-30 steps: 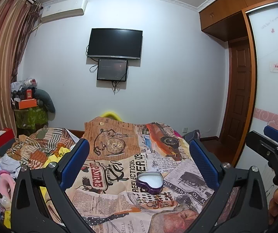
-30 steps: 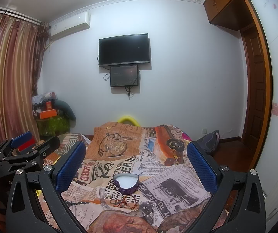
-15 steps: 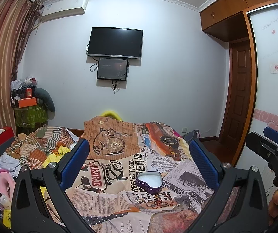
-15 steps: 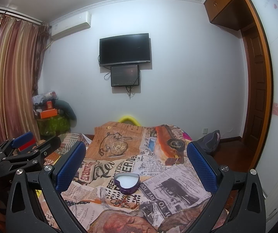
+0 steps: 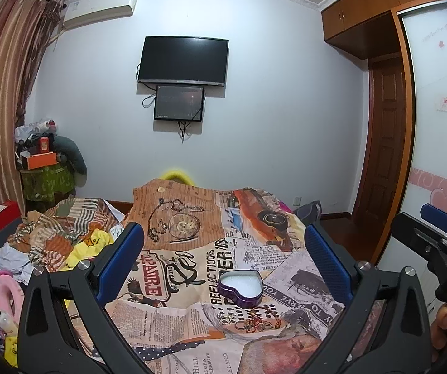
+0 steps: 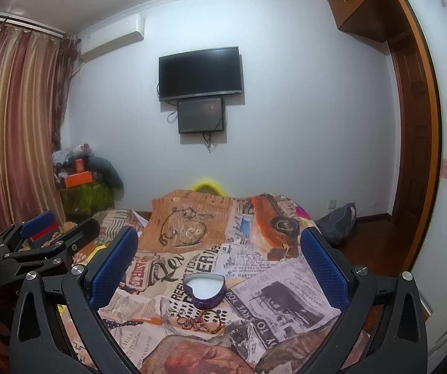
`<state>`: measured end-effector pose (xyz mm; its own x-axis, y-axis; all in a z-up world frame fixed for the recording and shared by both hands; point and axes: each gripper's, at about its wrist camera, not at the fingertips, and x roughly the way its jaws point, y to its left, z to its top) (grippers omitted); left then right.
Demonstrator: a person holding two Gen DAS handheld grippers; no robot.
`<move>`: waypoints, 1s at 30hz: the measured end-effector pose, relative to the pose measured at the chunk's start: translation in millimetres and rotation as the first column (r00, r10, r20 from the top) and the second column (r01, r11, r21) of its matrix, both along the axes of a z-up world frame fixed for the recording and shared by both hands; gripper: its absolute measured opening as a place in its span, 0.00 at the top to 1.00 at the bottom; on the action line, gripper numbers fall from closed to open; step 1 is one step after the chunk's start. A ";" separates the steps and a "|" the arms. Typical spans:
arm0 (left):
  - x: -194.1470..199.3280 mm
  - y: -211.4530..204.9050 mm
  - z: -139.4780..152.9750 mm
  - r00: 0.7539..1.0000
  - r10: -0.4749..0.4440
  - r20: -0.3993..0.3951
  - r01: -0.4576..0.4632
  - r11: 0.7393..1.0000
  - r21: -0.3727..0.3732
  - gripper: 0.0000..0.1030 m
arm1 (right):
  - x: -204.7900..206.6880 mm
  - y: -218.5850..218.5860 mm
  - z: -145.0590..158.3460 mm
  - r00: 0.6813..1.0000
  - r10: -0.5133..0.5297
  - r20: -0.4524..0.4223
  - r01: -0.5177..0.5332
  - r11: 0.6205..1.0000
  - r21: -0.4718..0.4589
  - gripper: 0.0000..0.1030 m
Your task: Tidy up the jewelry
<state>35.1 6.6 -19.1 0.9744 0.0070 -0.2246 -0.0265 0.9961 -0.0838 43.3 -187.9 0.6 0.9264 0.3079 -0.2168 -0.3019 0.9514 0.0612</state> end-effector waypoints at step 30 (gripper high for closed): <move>120.9 23.7 -143.2 0.869 -0.043 -0.493 0.031 0.999 -0.033 0.26 | 104.4 3.7 -117.5 0.880 0.009 -0.475 -0.082 0.988 -0.132 0.00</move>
